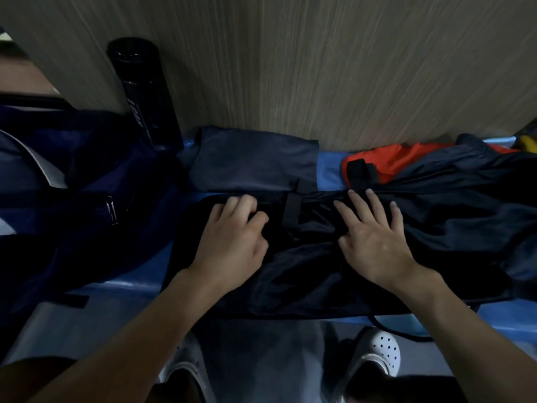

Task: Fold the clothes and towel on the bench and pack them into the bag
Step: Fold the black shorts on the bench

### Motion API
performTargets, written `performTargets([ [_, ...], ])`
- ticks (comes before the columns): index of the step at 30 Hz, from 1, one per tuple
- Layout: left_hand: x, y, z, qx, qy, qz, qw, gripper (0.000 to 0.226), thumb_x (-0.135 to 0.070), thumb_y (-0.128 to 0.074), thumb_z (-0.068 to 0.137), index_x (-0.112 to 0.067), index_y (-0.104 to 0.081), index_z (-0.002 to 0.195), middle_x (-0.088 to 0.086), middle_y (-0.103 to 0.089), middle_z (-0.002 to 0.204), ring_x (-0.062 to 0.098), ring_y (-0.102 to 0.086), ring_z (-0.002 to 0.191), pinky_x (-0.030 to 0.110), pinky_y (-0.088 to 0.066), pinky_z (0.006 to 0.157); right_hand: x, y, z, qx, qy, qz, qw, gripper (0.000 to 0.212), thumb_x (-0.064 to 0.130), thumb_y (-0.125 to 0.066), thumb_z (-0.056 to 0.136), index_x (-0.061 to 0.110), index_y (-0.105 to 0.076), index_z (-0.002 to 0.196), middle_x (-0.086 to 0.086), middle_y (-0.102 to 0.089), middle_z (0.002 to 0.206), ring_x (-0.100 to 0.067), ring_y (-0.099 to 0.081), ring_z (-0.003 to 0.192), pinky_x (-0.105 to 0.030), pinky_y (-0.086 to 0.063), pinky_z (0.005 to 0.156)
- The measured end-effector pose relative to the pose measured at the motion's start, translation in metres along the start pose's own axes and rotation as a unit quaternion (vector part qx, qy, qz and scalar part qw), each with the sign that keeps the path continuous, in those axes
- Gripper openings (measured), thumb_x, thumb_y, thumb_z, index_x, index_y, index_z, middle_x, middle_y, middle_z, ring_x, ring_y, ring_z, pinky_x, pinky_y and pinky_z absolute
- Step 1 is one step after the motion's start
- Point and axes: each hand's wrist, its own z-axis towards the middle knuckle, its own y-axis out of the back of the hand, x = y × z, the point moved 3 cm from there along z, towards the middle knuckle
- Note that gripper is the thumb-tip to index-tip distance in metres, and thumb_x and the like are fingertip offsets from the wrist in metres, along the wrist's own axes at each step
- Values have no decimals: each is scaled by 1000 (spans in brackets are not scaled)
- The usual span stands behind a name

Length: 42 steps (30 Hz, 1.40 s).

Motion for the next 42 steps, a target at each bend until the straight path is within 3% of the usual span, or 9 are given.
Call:
performTargets([
  [3,0,-6,0,11,-32,-13,999,27,-15,-63,84,-11,-69,110,1,-57,104,24,-53,97,45,-49,85,9,10,-3,-89,29,-3,996,53,26,-50,75,16,-59,126,-11,-48,136,-34,-40,129,-54,-30,102],
  [6,3,-14,-1,51,-22,10,998,42,-25,-50,88,-15,-60,128,3,-54,121,27,-50,115,51,-43,99,28,16,-8,-134,120,32,983,40,23,-40,72,18,-66,102,-1,-56,110,-29,-49,109,-42,-32,87],
  [12,4,-18,-1,148,16,38,988,67,-40,-17,87,-27,-36,150,11,-26,157,29,-20,147,58,-20,114,51,7,-4,-53,199,68,976,62,13,-54,78,25,-46,139,0,-47,141,-27,-36,133,-47,-33,103],
  [17,8,-23,1,192,69,37,978,76,-49,-1,79,-42,3,155,2,22,164,26,20,151,59,4,118,55,-1,5,-10,160,45,986,56,45,-19,98,37,-15,152,5,-18,162,-20,-16,148,-51,-16,115],
  [23,8,-7,-1,107,65,48,991,70,-47,-26,85,-26,-35,150,12,-18,163,33,-11,151,61,-16,118,53,3,17,-24,88,66,994,60,54,-15,99,41,9,152,8,-5,164,-23,-26,136,-47,-26,106],
  [28,12,-1,-9,80,52,69,993,56,-44,-34,90,-22,-55,138,10,-40,150,32,-35,139,57,-27,113,56,2,18,-13,80,29,996,58,53,-19,99,37,-9,154,0,-2,163,-24,-20,137,-48,-24,108],
  [36,30,-19,-23,173,87,62,979,72,-63,-2,87,-42,1,155,0,7,167,26,12,153,58,7,120,43,18,-6,-124,83,-9,989,42,43,-43,92,19,-62,121,-8,-51,119,-29,-49,107,-46,-40,86],
  [39,41,-15,-24,174,103,59,977,74,-64,-1,84,-43,0,155,-1,6,167,24,11,153,57,5,121,26,13,-14,-75,41,-29,996,55,52,-29,92,22,-61,126,-7,-53,130,-31,-44,124,-51,-34,97],
  [42,42,-10,-23,195,137,58,969,71,-60,-7,87,-42,-1,155,-2,6,167,23,14,152,56,6,121,16,-2,-18,30,26,-10,999,77,63,1,85,33,-27,152,-1,-21,161,-28,-14,148,-55,-12,116],
])
